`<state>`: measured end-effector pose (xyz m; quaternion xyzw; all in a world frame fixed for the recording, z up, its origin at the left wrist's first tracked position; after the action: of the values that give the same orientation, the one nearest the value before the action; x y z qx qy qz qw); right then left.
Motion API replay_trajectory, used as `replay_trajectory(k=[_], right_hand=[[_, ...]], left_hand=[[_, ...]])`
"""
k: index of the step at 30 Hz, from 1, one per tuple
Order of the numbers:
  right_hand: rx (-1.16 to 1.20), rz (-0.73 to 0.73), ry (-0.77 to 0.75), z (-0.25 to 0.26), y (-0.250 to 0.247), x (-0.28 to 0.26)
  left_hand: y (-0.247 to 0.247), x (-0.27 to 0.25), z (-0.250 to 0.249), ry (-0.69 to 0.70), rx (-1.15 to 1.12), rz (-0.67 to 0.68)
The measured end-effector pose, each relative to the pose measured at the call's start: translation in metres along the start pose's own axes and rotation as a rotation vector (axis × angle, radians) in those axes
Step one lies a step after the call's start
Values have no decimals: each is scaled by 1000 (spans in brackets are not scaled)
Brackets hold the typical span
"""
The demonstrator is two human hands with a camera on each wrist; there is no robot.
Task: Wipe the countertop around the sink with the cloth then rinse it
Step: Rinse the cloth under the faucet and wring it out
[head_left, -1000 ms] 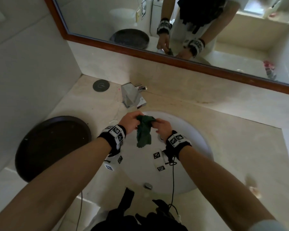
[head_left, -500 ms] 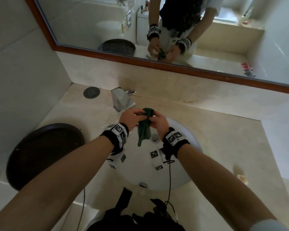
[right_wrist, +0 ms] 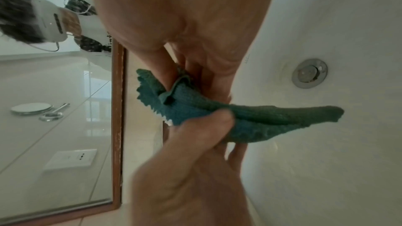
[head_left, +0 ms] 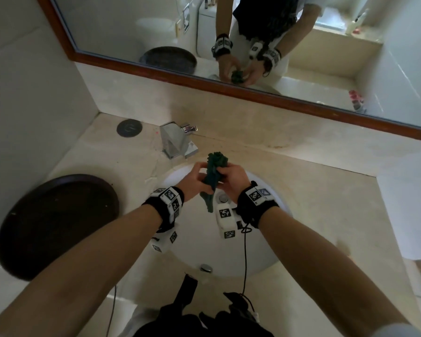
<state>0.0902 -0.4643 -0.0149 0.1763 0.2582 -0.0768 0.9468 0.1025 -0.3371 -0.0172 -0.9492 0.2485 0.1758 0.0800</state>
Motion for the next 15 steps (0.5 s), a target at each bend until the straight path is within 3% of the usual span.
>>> replay_trajectory(k=[3,7,13,15], right_hand=[[93,1,29,4,-2,1],[192,-26,35,12,-18,6],[259,-196,-30,5,-53,12],[171,-267,-22,-2,-63,13]], left_hand=[[8,9,8,-44,73,59],[8,15,14,-105,77,16],[15,14,12,-100,112,22],[21,14,11,-102,103,42]])
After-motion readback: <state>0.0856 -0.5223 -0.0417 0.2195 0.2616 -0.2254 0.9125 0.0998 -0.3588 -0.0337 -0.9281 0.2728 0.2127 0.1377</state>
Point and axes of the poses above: each hand's wrist, its own x-axis towards the middle knuckle, its own y-axis out of the palm, z = x × y, the point moved 3 cm from there along x, towards the middle knuckle, and after that the axes turned 1 degree about y, right-handed, at the moved point
